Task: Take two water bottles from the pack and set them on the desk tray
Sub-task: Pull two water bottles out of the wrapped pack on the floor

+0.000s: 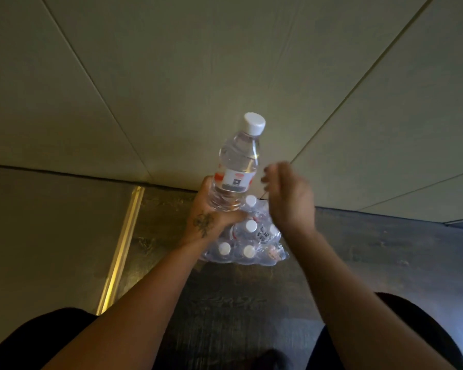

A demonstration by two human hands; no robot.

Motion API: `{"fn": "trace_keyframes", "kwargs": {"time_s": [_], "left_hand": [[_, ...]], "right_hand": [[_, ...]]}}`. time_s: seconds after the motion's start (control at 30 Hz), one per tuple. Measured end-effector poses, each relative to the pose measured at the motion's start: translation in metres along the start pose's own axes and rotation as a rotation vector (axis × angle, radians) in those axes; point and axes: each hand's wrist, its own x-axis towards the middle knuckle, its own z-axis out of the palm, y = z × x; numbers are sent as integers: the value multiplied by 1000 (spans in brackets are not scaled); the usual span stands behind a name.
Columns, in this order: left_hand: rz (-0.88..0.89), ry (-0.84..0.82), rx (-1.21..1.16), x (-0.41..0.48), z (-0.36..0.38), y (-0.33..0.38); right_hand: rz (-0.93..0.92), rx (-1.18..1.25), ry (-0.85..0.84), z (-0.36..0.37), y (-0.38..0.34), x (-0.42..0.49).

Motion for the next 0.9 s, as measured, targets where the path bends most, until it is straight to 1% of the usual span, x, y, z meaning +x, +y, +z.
{"fn": "trace_keyframes", "kwargs": {"time_s": [0.03,0.07,0.13,0.17,0.23,0.3,0.4,0.53,0.6,0.73,0.9], "left_hand": [[0,0,-3,2,-1,0],[6,2,-3,3,0,-1],[29,0,1,4,-1,0],[34,0,-2,4,-1,1],[37,12,0,3,-1,3],[30,14,-12,6,-2,2],[27,16,-27,7,0,-1],[28,7,-33,9,-2,-3],[30,2,-20,10,-4,-5],[42,-12,-17,15,-7,-10],[10,-26,-20,20,-9,-6]], "right_hand": [[1,-201,-111,16,17,-7],[3,-341,-229,29,31,-15],[28,-439,-430,51,50,-31],[14,-470,-493,60,59,-38],[-74,-554,-563,73,70,-47],[-121,-598,-559,84,79,-48],[-126,-639,-543,89,86,-47],[-138,-642,-586,88,87,-42],[-118,-622,-578,81,80,-40],[-127,-553,-434,46,50,-28],[-217,-426,-278,-38,-6,-9]]}}
